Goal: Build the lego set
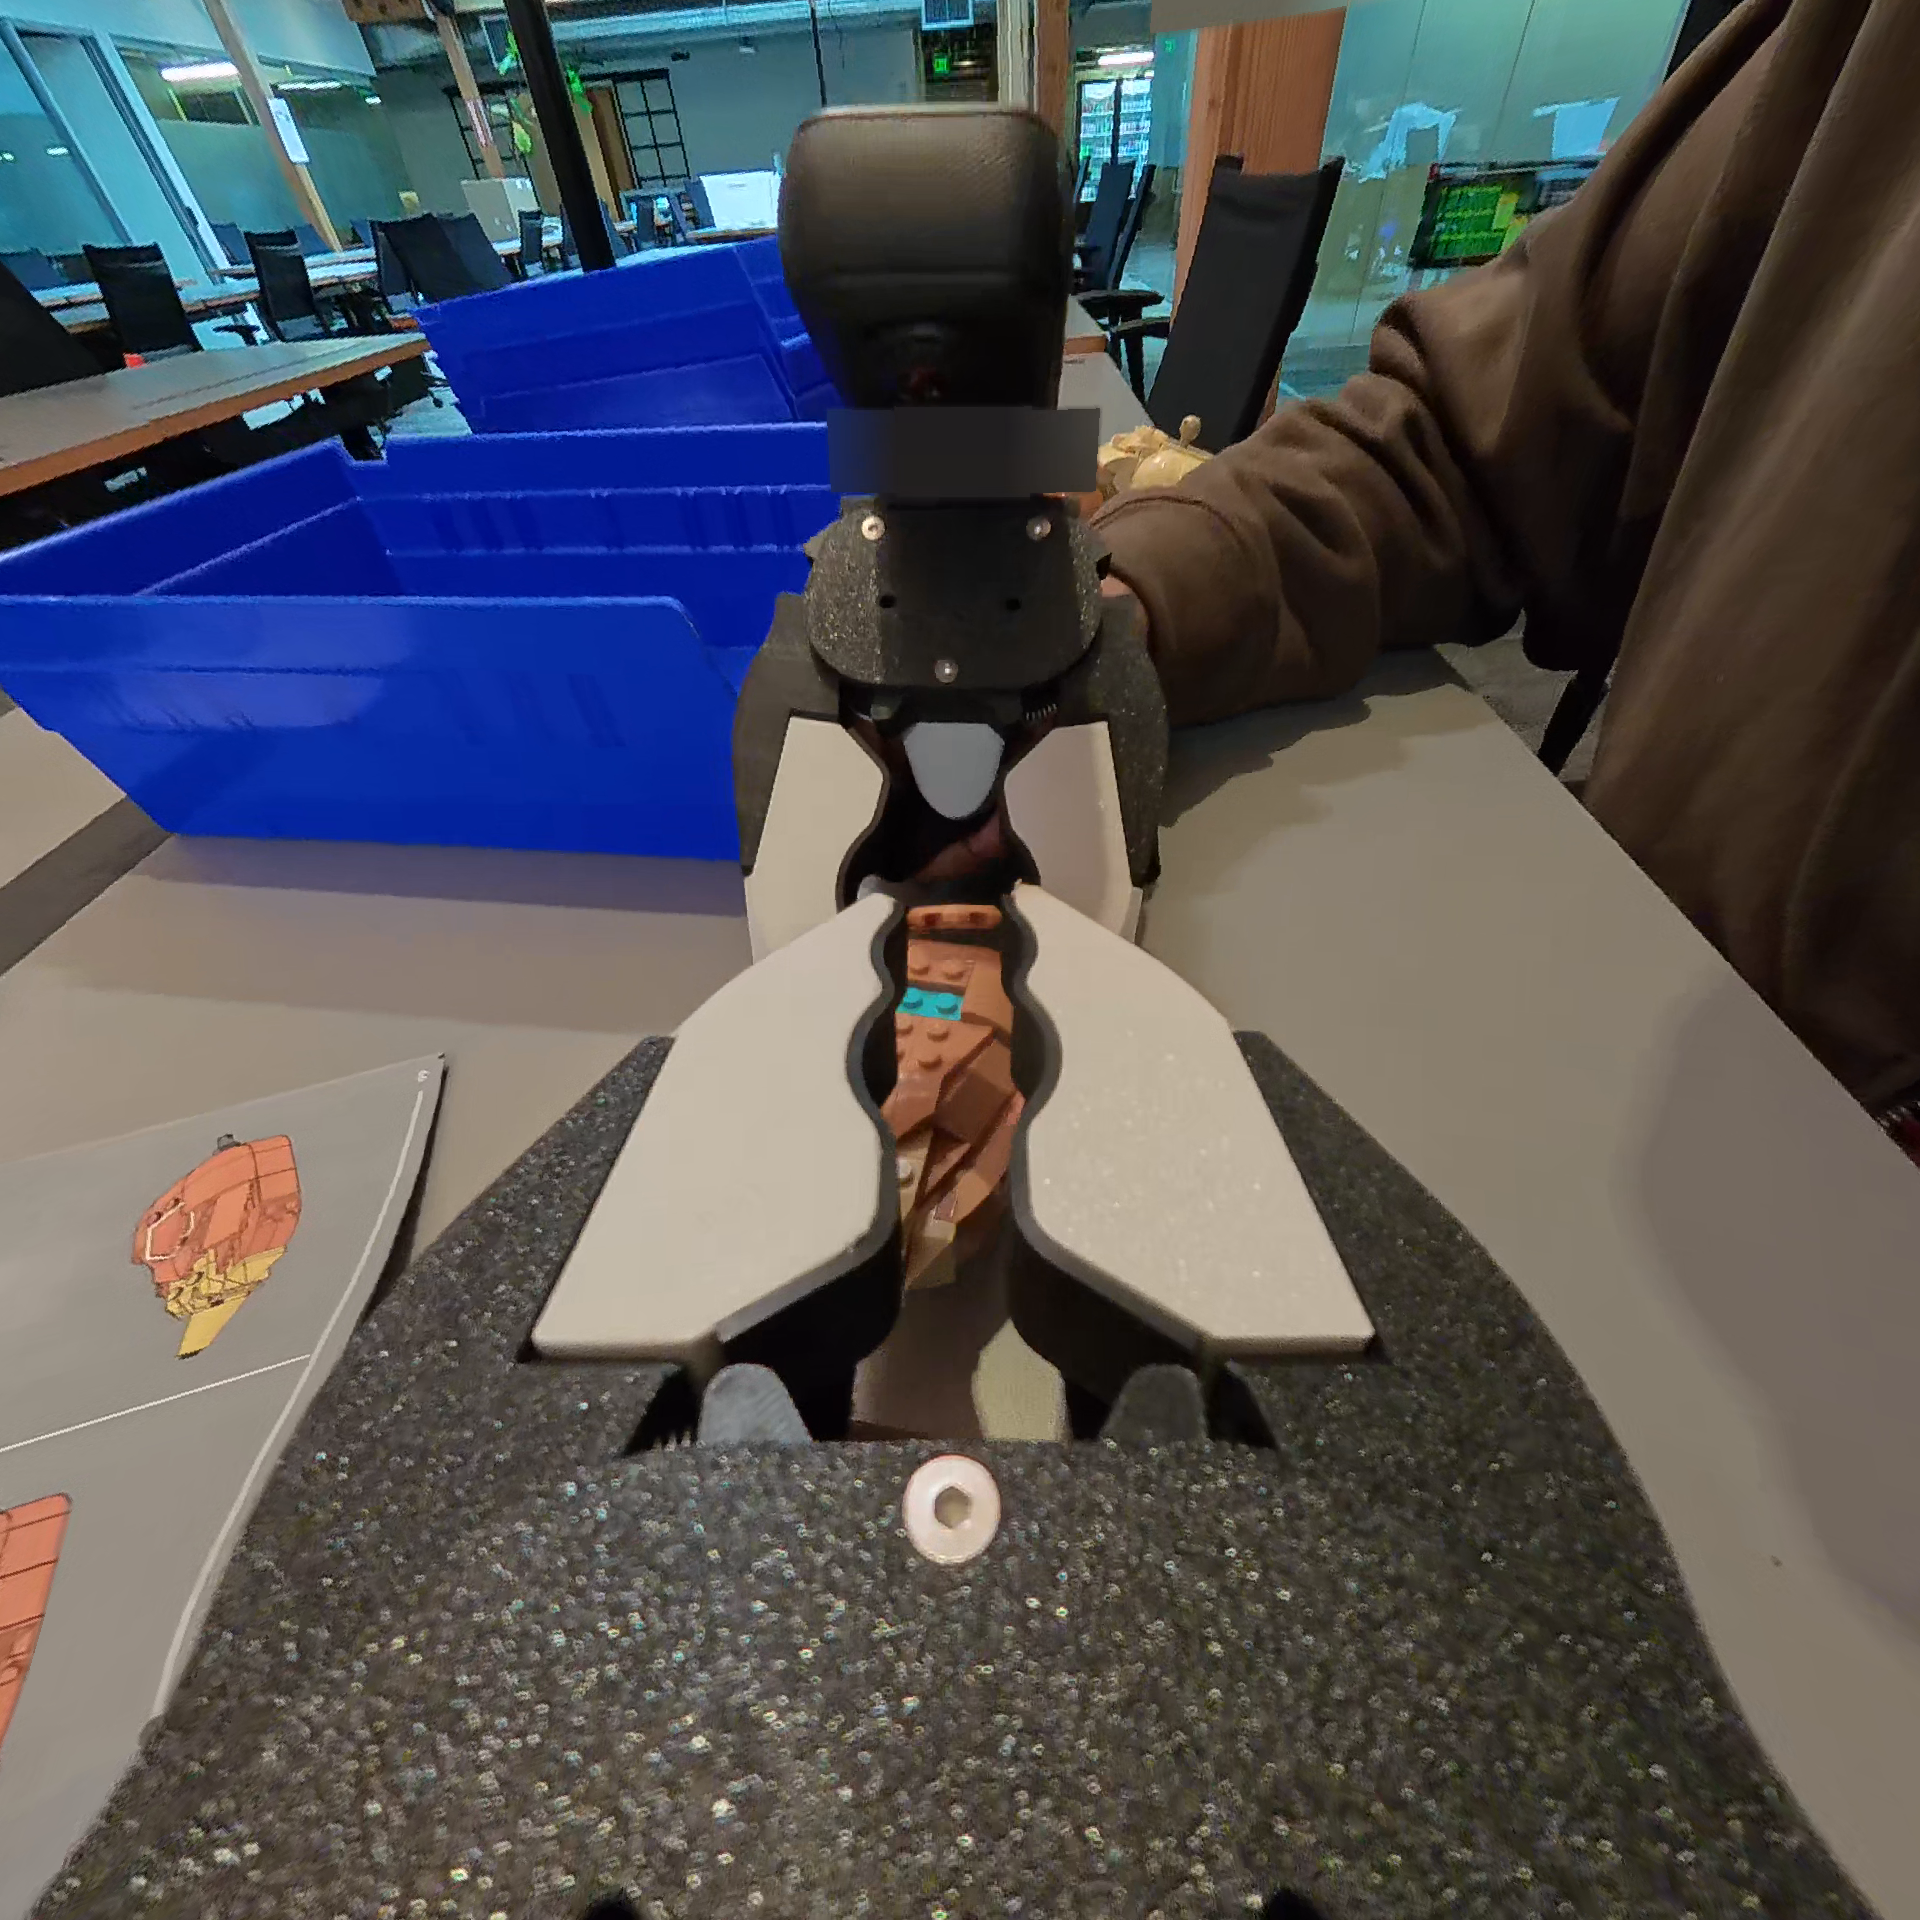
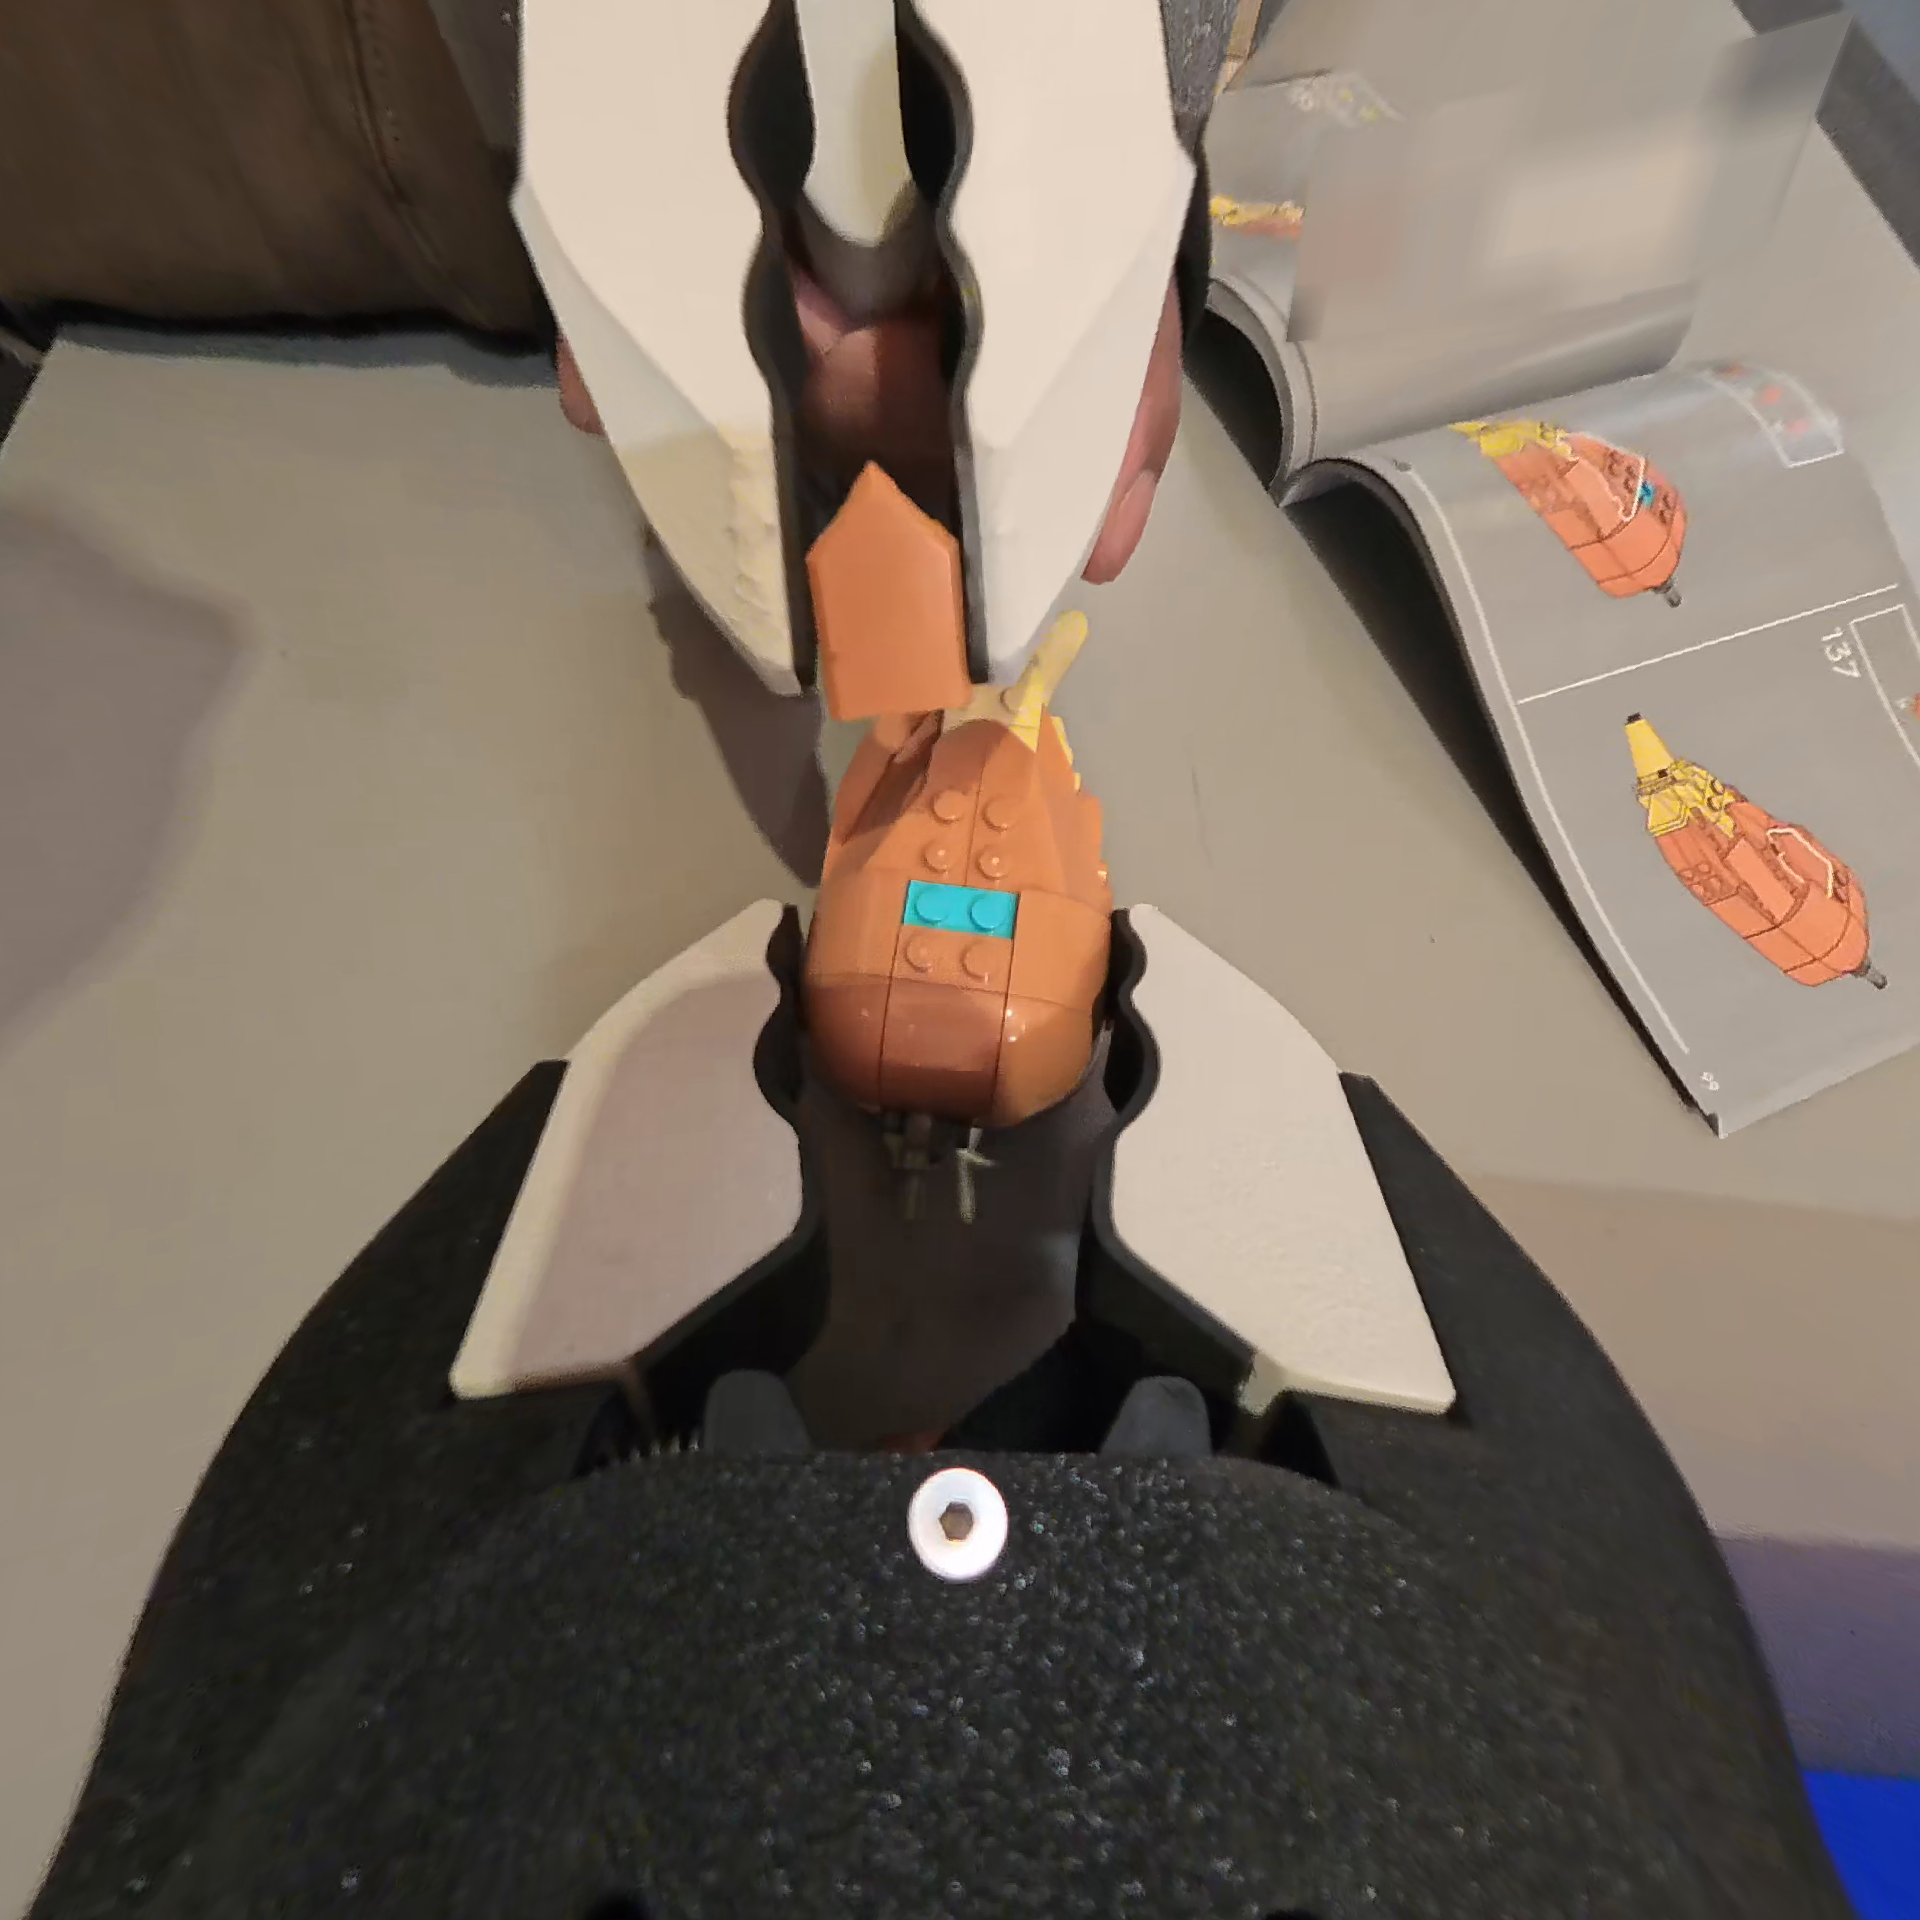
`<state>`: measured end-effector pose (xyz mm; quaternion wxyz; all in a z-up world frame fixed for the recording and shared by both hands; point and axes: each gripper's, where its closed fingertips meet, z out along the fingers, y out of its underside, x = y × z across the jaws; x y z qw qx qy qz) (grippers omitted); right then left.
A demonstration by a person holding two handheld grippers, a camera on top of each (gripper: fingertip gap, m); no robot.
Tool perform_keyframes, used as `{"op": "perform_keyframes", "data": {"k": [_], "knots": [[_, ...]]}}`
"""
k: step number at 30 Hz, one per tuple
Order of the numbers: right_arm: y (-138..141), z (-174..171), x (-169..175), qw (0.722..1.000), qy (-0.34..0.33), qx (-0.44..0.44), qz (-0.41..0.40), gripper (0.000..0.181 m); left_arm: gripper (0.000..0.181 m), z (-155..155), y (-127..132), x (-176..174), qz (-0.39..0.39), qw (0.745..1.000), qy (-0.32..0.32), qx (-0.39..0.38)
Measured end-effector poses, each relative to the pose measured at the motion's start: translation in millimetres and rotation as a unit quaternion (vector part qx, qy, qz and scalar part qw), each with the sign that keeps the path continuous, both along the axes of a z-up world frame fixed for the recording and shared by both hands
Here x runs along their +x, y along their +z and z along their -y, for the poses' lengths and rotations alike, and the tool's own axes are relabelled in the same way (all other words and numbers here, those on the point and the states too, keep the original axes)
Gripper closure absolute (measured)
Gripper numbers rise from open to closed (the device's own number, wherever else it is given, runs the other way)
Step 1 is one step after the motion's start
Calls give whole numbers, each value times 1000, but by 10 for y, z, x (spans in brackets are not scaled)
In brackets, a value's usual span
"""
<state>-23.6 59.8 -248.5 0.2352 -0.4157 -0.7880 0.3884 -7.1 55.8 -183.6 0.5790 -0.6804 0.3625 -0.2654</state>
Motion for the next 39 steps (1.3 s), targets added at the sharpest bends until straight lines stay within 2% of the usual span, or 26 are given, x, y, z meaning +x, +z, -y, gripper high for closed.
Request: {"op": "perform_keyframes", "data": {"k": [9, 29, 39], "knots": [[122, 121, -54, 999, 14, -10, -48, 125, 165, 59, 82, 22, 3, 1000, -11, -7], [124, 161, -21, 998, 36, -26, -39, 125, 164, 29, -212, 31, -35, 998, -12, -54], [130, 176, -1, 998, 46, -30, -39, 125, 162, 33, -241, -3, -30, 998, -13, -62]]}}
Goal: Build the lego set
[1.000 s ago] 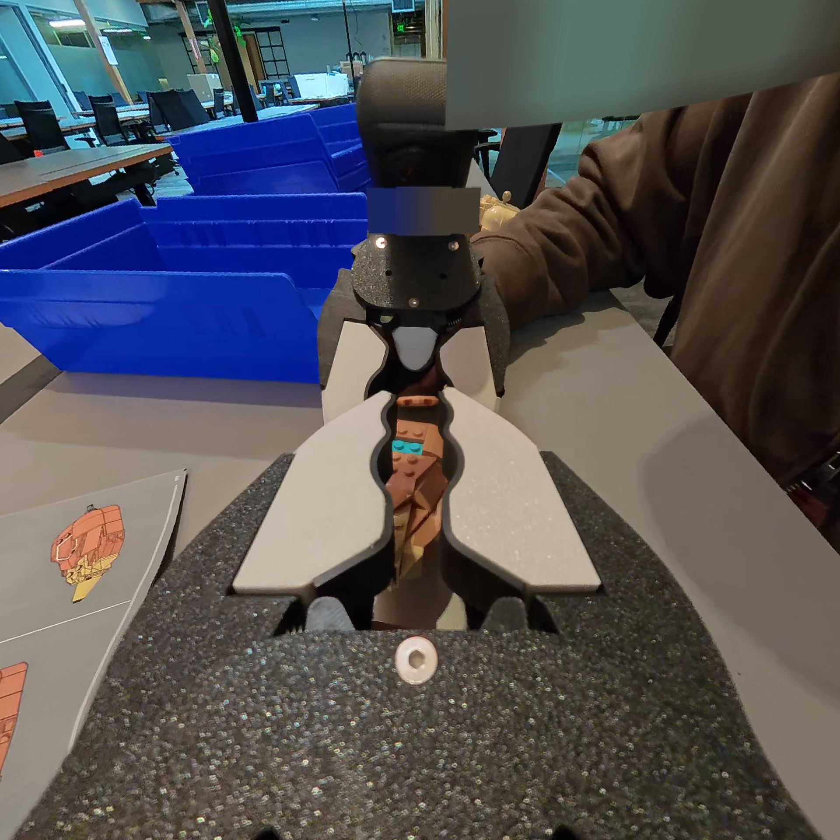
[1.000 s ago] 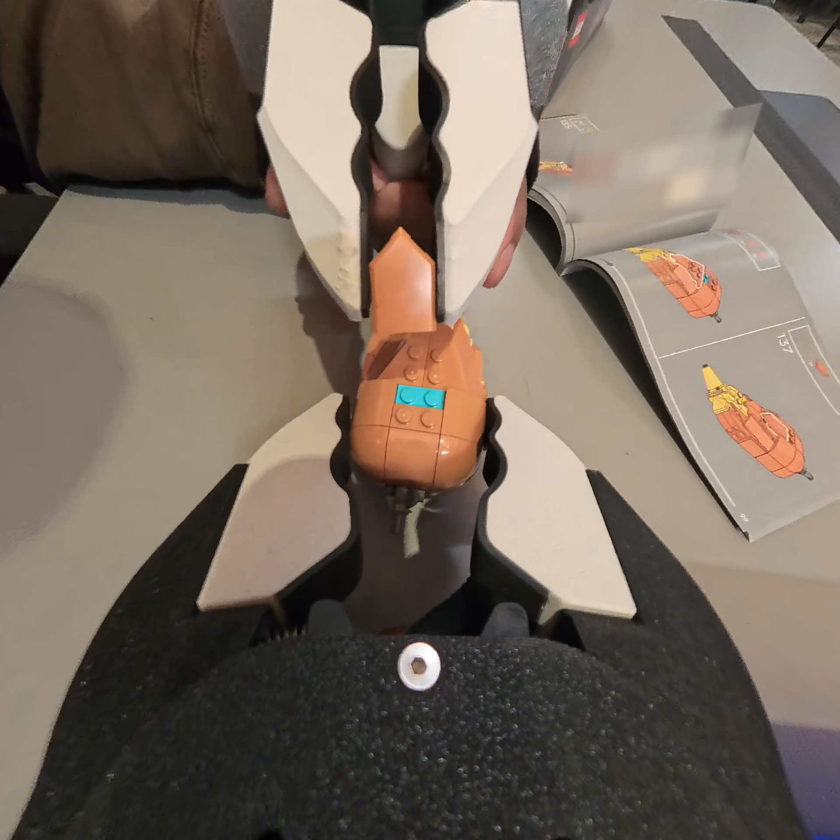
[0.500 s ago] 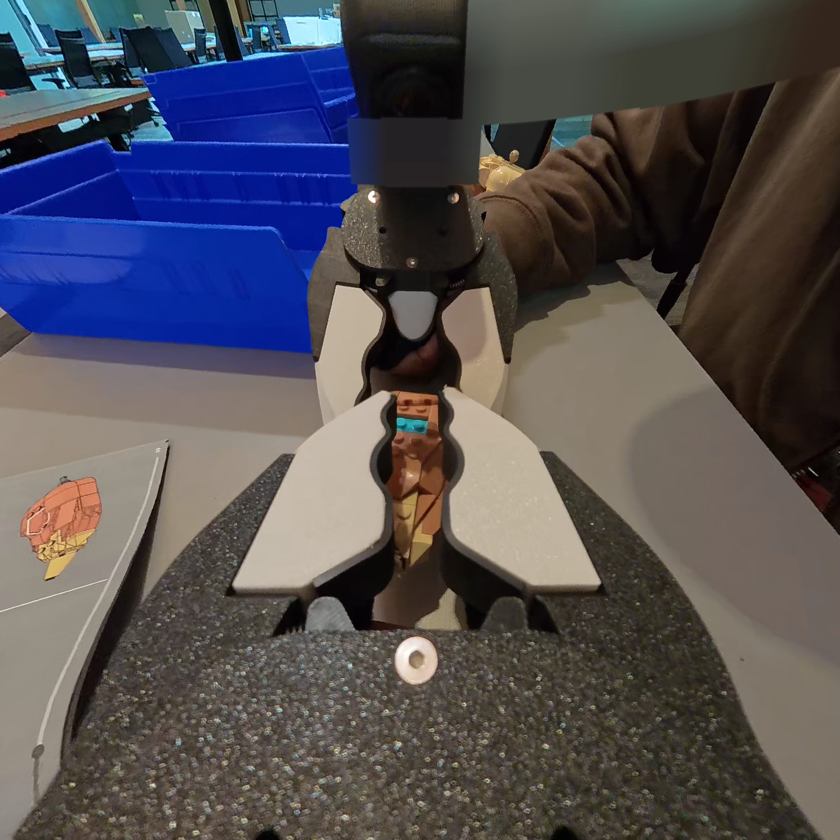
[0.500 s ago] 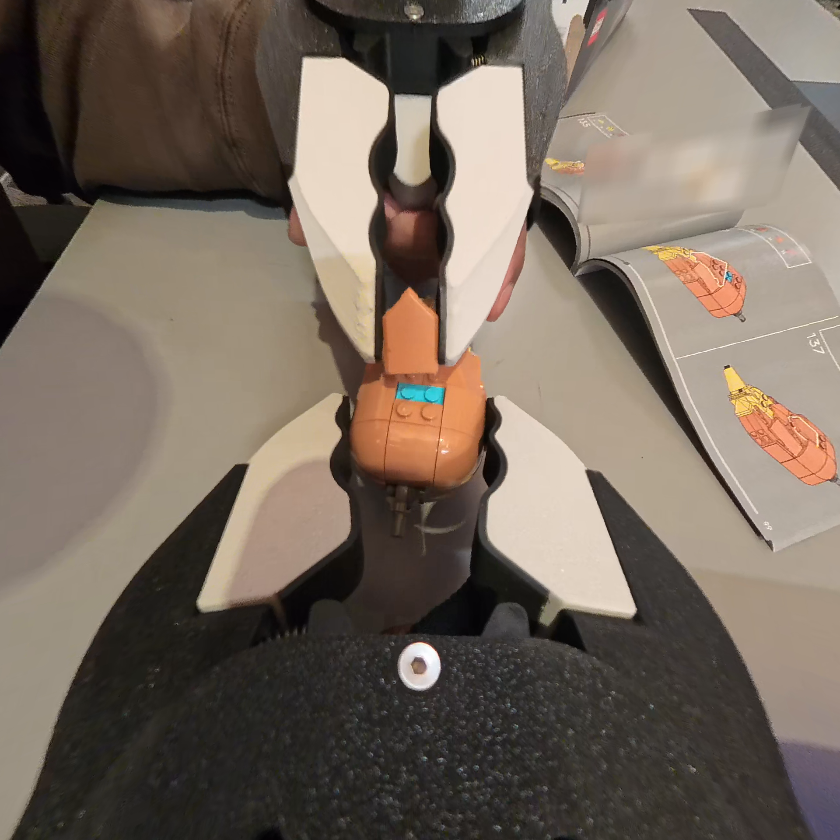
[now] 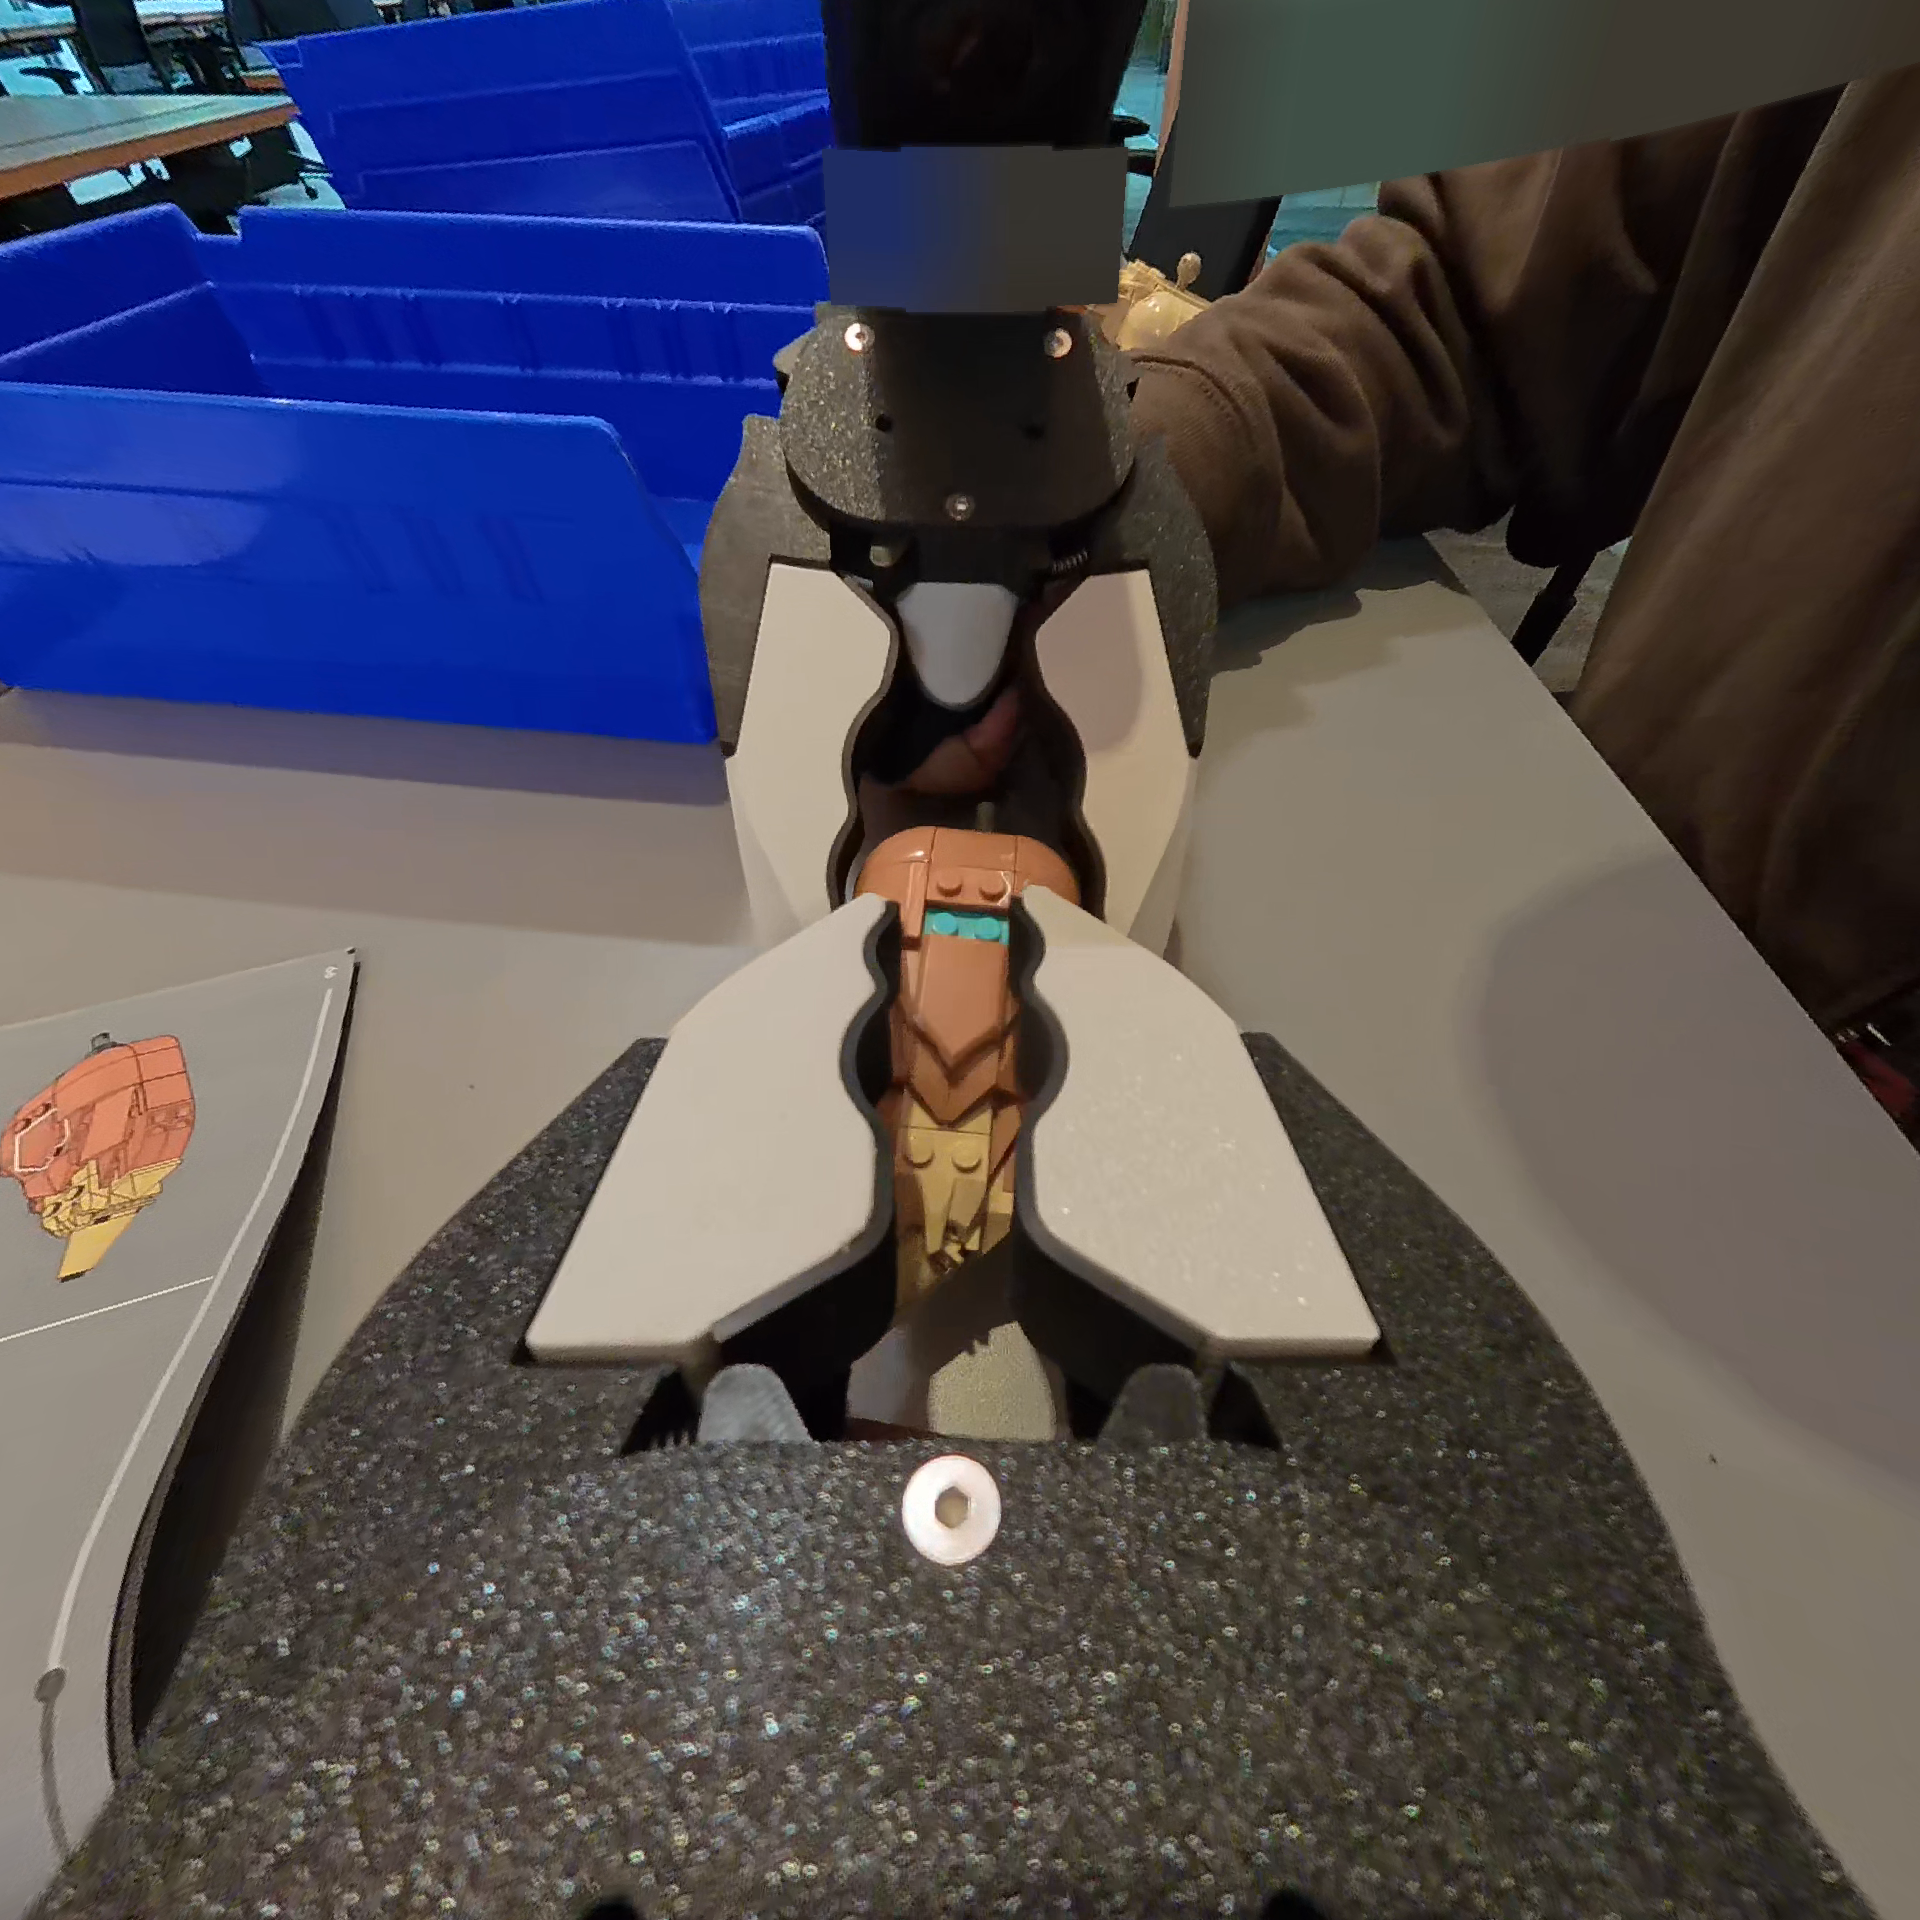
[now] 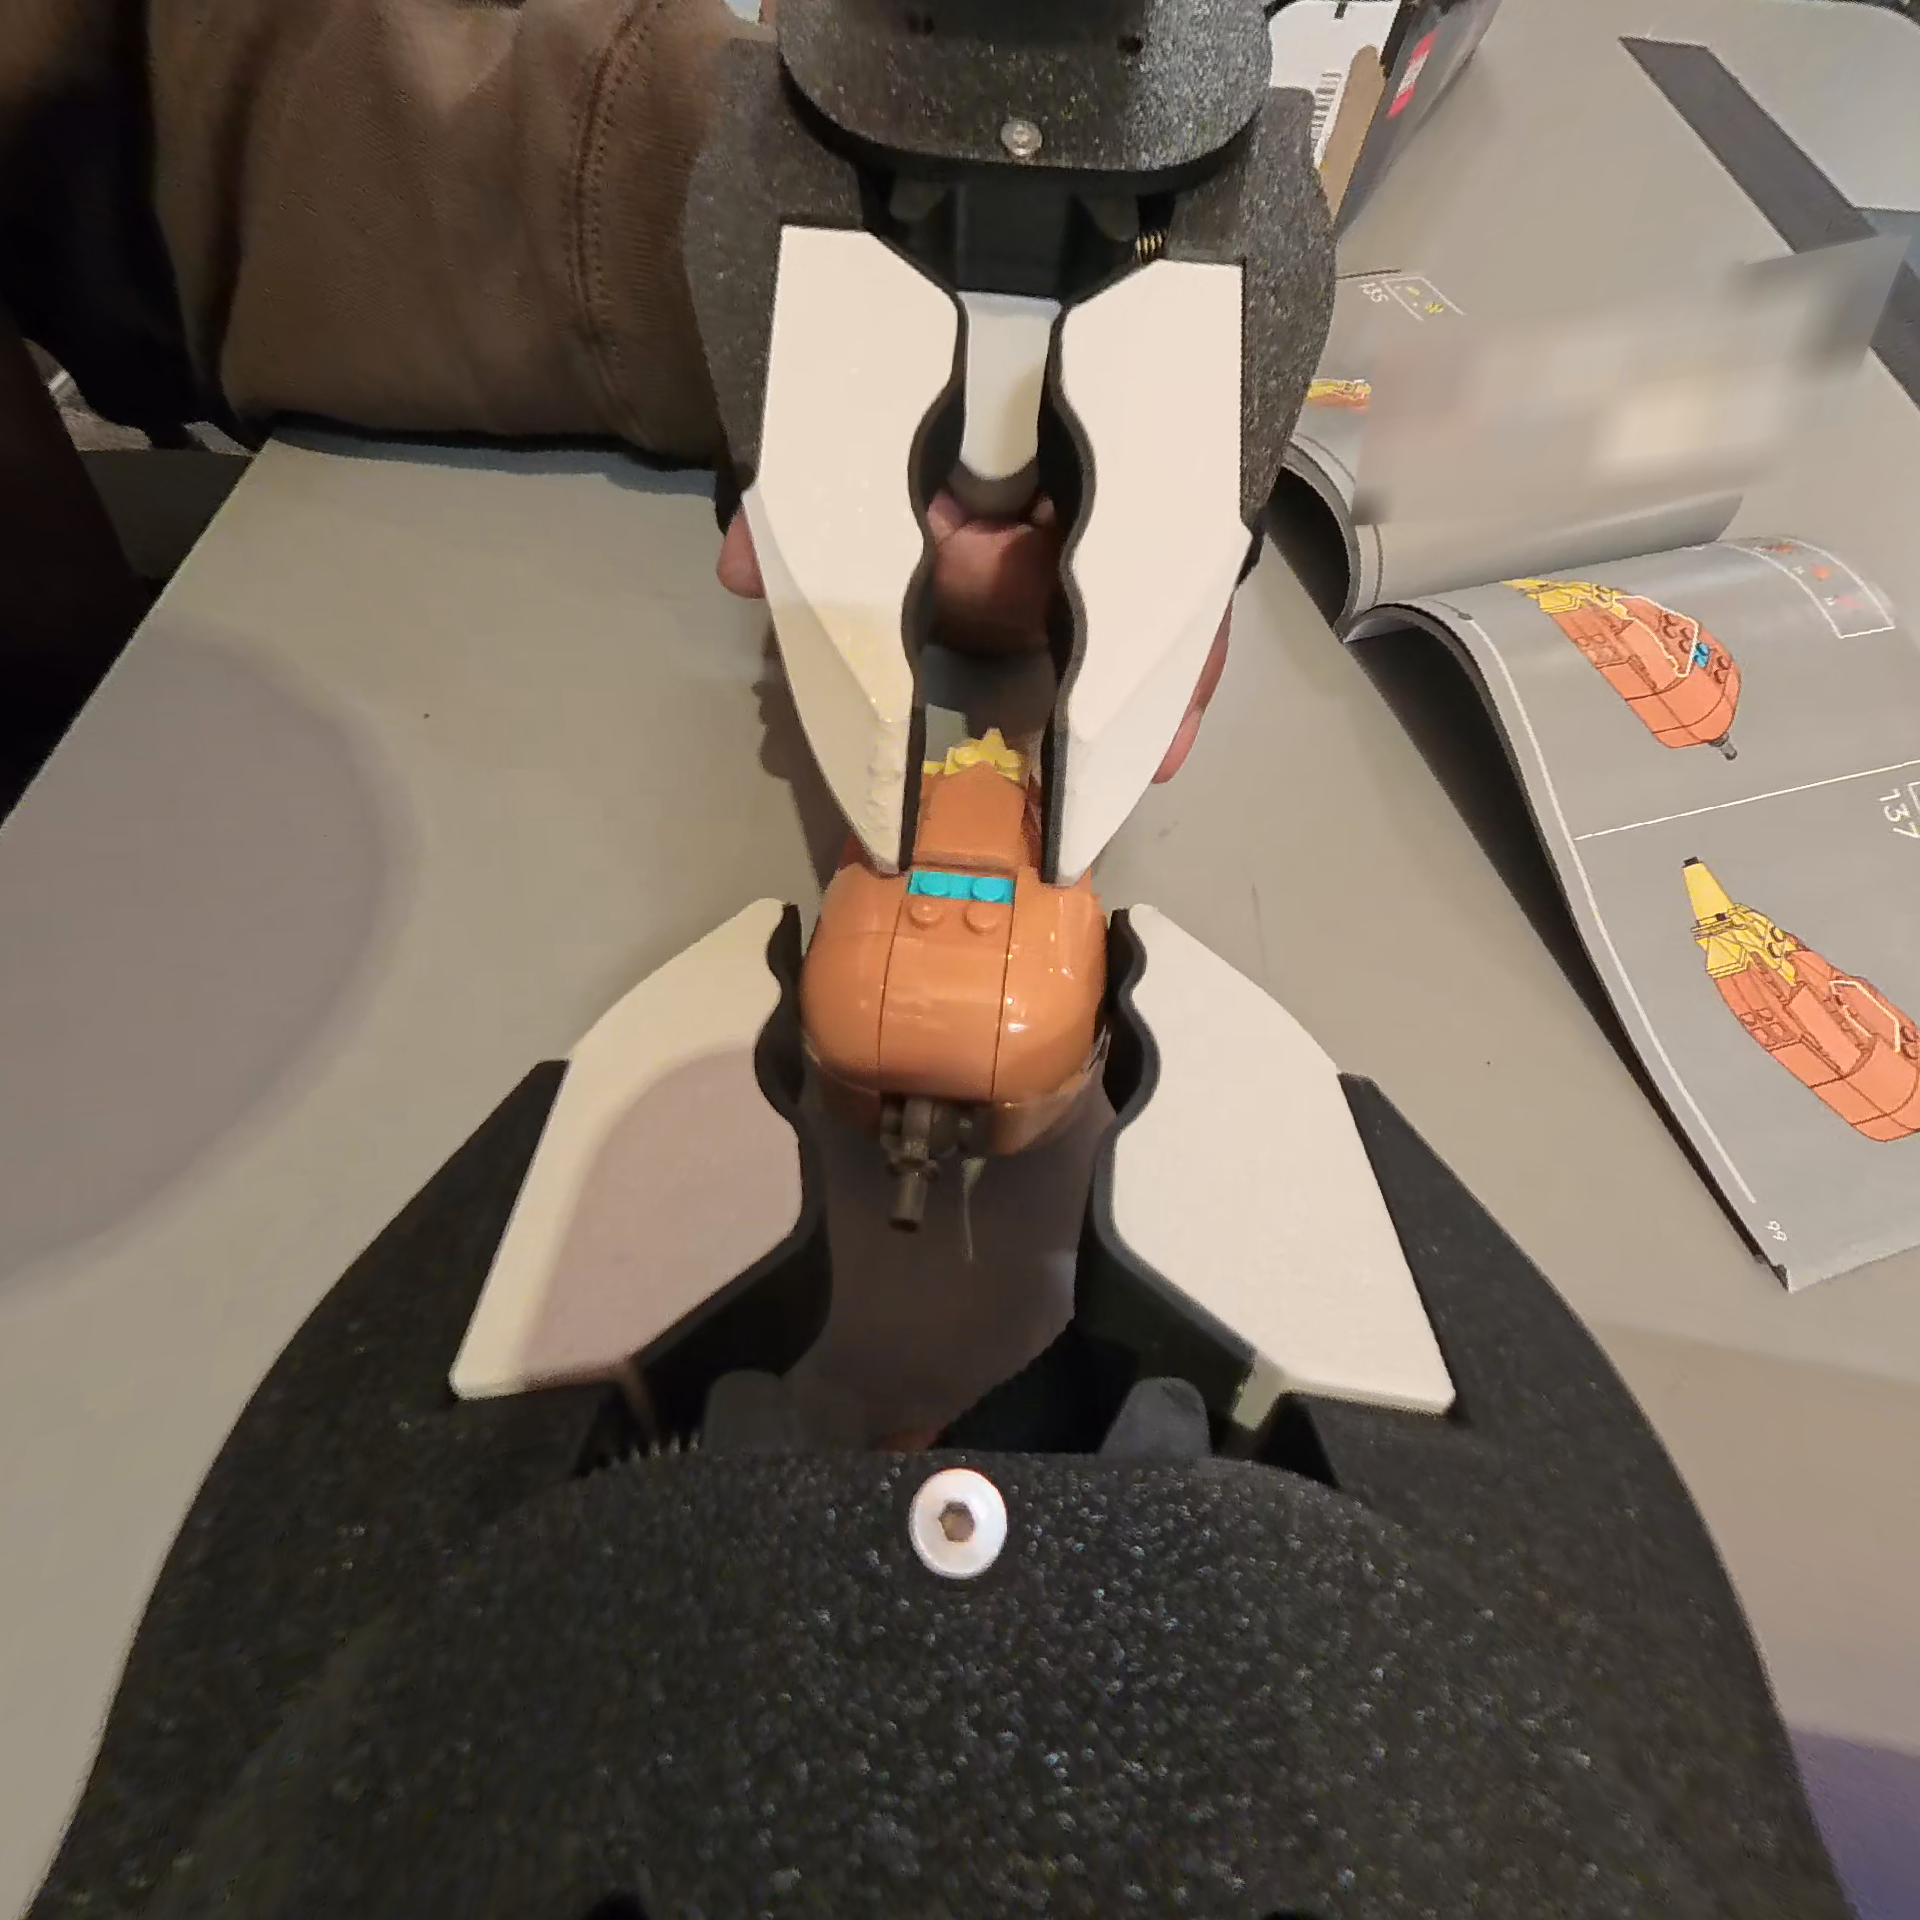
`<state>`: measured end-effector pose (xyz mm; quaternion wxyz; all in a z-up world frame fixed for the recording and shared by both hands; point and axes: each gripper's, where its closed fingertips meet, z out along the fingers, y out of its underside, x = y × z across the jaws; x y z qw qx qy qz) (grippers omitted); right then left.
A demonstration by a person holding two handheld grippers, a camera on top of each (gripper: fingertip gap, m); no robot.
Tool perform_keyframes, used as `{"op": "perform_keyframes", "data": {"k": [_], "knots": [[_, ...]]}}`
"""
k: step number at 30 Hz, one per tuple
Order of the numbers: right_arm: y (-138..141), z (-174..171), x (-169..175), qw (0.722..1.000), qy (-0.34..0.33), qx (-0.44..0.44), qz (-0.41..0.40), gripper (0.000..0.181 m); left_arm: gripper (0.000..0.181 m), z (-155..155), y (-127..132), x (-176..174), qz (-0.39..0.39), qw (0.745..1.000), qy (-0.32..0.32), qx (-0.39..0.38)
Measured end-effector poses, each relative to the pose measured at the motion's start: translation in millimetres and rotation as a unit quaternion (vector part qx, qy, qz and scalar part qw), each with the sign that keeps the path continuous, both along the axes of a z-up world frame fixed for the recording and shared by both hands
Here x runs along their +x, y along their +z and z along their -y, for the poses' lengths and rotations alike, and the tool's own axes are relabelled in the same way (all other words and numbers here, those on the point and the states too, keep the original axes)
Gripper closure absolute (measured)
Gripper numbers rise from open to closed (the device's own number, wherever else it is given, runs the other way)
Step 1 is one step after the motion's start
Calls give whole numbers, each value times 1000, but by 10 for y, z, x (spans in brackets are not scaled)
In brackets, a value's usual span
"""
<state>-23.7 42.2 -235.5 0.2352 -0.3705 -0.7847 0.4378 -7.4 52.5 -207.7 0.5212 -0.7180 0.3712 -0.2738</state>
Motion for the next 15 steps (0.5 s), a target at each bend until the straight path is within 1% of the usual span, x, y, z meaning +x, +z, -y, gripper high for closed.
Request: {"op": "perform_keyframes", "data": {"k": [5, 8, 11, 15], "knots": [[-20, -10, -1, 1000, -2, 2, 7, 125, 161, 6, -18, -2, -6, 1000, -1, -3], [-27, -29, -3, 1000, -5, 0, 13, 125, 157, 12, -51, -43, -23, 1000, 5, -7], [-69, -43, -2, 1000, -8, 6, 27, 125, 148, 38, -112, -187, -54, 998, 17, -25], [-163, -67, 3, 998, -15, 35, 50, 125, 144, 145, -181, -423, -83, 995, 26, -56]]}}
